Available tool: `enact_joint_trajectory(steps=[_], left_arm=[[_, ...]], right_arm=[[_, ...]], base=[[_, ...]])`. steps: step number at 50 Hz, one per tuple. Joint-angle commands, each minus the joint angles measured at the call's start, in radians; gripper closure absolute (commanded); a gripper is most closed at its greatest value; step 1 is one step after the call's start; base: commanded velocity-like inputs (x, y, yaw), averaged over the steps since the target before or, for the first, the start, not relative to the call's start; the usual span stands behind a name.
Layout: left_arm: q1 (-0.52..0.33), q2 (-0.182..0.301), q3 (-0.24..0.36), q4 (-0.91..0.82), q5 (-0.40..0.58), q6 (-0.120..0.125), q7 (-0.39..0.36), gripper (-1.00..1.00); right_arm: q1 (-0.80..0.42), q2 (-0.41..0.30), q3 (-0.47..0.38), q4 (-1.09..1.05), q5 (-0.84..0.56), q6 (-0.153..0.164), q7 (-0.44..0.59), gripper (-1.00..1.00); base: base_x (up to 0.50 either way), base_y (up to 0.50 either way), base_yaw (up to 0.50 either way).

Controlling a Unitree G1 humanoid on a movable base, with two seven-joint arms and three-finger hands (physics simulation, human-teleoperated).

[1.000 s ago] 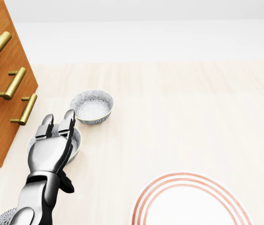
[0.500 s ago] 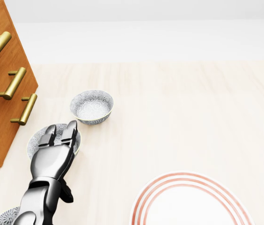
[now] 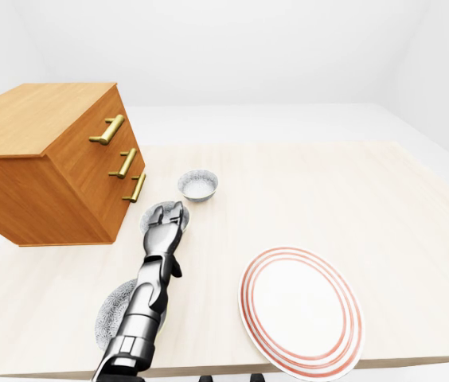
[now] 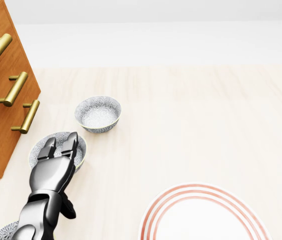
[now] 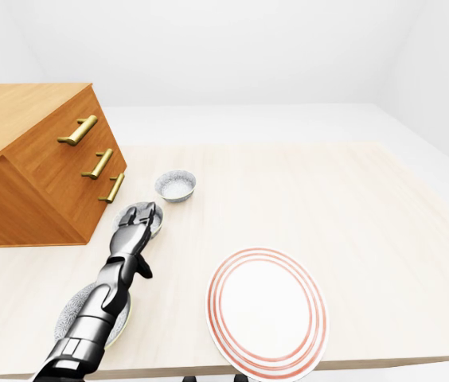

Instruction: Put the bowl in the middle on the plate.

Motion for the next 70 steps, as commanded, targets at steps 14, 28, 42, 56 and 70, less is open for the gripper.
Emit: enact_joint_trajectory(steps=[14,28,42,56,70], left_arm=[[-0.041,0.018,0.002,0.102,-0.044,0.0,0.022,-1.0],[-0.085,0.02,-0.002,0.224,-0.086,0.0,0.066,-1.0],[-0.117,0.026,-0.024,0.32,-0.106,0.0,0.087,-1.0],[-0.141,0.021,-0.039,0.38,-0.088,0.0,0.067,-1.0],[-0.168,0.019,-0.042,0.442,-0.103,0.0,0.083,-1.0]], right_arm=[[-0.001,-0.002,-0.005,-0.002,0.004,0.0,-0.002,-1.0],[-0.002,-0.003,-0.003,-0.001,0.002,0.0,-0.002,-1.0],[-0.001,0.0,0.001,0.003,0.0,0.0,-0.001,-1.0],[-0.001,-0.003,-0.001,0.004,0.003,0.0,-0.004,-1.0],[0.0,-0.005,-0.006,0.005,0.008,0.0,-0.002,-1.0]], base=[[0.0,0.0,0.0],[0.0,0.0,0.0],[0.0,0.0,0.0],[0.0,0.0,0.0],[0.0,0.0,0.0]])
